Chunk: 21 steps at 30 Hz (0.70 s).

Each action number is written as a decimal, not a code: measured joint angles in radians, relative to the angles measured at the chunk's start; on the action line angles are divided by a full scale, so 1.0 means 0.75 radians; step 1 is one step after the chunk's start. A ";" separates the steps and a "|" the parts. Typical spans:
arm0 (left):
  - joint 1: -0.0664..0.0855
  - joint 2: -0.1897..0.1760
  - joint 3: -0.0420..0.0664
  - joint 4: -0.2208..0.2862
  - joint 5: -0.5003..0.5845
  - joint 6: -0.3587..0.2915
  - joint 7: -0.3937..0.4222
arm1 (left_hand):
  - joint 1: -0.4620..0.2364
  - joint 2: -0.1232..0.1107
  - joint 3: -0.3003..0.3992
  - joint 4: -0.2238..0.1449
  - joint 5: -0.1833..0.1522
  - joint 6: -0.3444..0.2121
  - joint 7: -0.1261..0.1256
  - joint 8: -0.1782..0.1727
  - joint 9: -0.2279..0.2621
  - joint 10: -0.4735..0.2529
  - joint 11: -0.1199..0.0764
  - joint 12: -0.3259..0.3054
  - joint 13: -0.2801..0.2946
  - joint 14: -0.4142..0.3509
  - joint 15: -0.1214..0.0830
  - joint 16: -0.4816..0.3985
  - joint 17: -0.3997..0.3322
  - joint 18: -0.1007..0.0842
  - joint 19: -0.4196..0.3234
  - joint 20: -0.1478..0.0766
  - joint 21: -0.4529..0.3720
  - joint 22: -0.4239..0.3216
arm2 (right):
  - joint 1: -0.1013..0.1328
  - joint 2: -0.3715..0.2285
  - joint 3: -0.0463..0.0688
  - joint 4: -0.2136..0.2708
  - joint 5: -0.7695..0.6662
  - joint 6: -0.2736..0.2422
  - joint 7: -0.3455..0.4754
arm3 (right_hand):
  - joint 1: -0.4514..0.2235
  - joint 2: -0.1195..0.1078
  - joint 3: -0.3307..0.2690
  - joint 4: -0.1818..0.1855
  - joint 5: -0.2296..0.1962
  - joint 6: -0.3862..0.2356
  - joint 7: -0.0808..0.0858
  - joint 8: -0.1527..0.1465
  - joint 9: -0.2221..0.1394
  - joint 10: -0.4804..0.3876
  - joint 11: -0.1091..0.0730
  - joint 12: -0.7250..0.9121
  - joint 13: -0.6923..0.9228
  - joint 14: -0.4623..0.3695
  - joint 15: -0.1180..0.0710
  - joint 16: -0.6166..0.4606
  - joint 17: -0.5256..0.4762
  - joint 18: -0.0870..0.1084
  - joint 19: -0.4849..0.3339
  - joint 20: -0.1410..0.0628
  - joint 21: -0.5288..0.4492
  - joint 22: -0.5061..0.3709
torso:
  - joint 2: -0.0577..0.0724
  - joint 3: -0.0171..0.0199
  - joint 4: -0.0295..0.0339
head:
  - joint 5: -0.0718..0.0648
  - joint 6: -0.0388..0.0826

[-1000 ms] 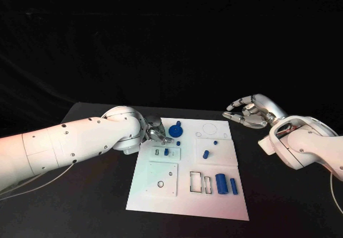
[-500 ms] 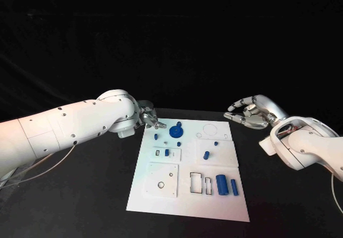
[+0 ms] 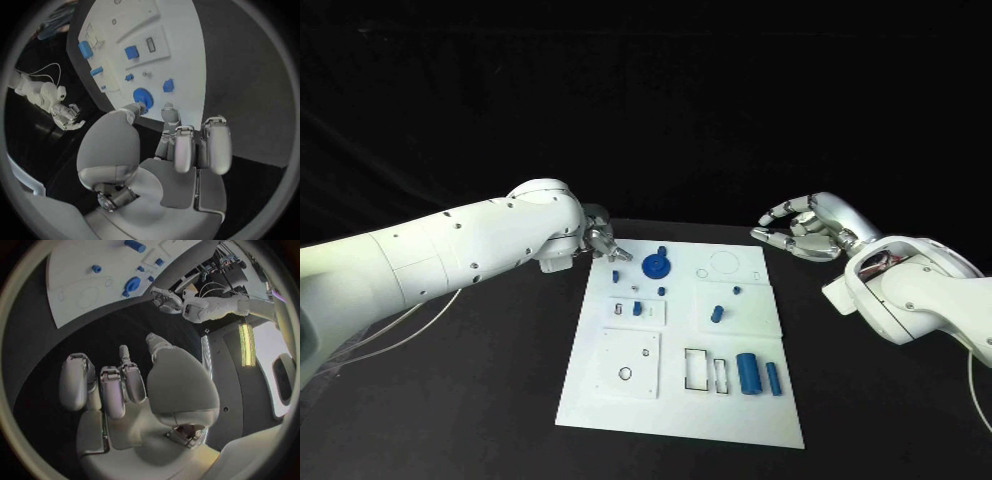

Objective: Assemble the parts on the task board

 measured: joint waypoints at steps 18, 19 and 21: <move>-0.010 0.037 -0.015 -0.073 -0.026 0.085 -0.003 | -0.011 0.024 -0.007 0.000 0.000 0.015 -0.004 0.000 -0.008 0.005 -0.005 0.017 0.008 0.000 0.000 0.000 0.000 0.000 0.000 0.000 0.008 0.005 | 0.000 0.000 0.000 0.001 -0.022 0.000 0.001 | 0.000 0.000 0.000 0.000 0.000 0.000 0.000 0.005 0.000 0.000 0.000 0.000 0.000 0.000 0.000 0.000 0.000 0.000 0.000 0.000 0.000 0.000 | -0.001 0.0010 -0.0001 | -0.003 -0.006; -0.010 0.037 -0.015 -0.072 -0.026 0.089 -0.003 | -0.011 0.024 -0.007 0.000 0.000 0.017 -0.002 0.000 -0.008 0.005 -0.005 0.017 0.009 0.000 0.000 0.000 0.000 0.000 0.000 0.000 0.008 0.005 | 0.000 0.000 0.000 0.001 -0.023 0.000 0.001 | 0.000 0.000 0.000 0.000 0.000 0.000 0.000 0.005 0.000 0.000 0.000 0.000 0.000 0.000 0.000 0.000 0.000 0.000 0.000 0.000 0.000 0.000 | -0.001 0.0010 -0.0001 | -0.003 -0.006; -0.010 0.037 -0.015 -0.072 -0.025 0.098 -0.003 | -0.011 0.024 -0.007 0.000 0.000 0.024 -0.004 0.000 -0.008 0.005 -0.005 0.017 0.011 0.000 0.000 0.000 0.000 0.000 0.000 0.000 0.008 0.005 | 0.000 0.001 0.000 0.000 -0.023 0.000 0.001 | 0.000 0.000 0.000 0.000 0.005 0.000 0.000 0.005 0.000 0.000 0.000 0.000 0.000 0.000 0.000 0.000 0.000 0.000 0.000 0.000 0.000 0.000 | -0.002 0.0012 -0.0006 | -0.003 -0.007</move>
